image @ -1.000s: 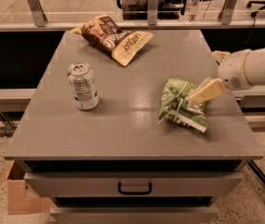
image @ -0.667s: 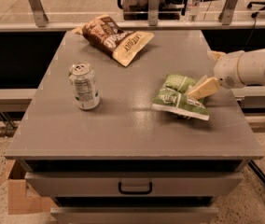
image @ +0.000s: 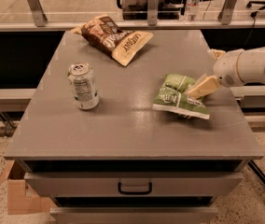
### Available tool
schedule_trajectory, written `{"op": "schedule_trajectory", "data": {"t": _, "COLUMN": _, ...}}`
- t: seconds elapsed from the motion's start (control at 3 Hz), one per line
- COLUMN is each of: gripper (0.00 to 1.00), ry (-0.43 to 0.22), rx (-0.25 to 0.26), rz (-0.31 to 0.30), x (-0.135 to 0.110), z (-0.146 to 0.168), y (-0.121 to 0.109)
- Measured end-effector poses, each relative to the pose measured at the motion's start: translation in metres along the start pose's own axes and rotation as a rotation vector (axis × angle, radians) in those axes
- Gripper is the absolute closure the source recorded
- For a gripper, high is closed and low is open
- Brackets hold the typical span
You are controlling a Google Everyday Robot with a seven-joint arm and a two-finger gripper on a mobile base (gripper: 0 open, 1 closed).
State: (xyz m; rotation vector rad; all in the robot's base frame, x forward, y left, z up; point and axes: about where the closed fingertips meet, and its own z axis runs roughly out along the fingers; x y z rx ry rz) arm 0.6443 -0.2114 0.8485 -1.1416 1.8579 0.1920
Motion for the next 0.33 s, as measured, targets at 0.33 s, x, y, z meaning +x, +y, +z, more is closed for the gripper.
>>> {"op": "schedule_trajectory", "data": {"t": 0.33, "gripper": 0.0, "ry": 0.0, "rx": 0.0, "rz": 0.0, "x": 0.0, "z": 0.0, "y": 0.0}}
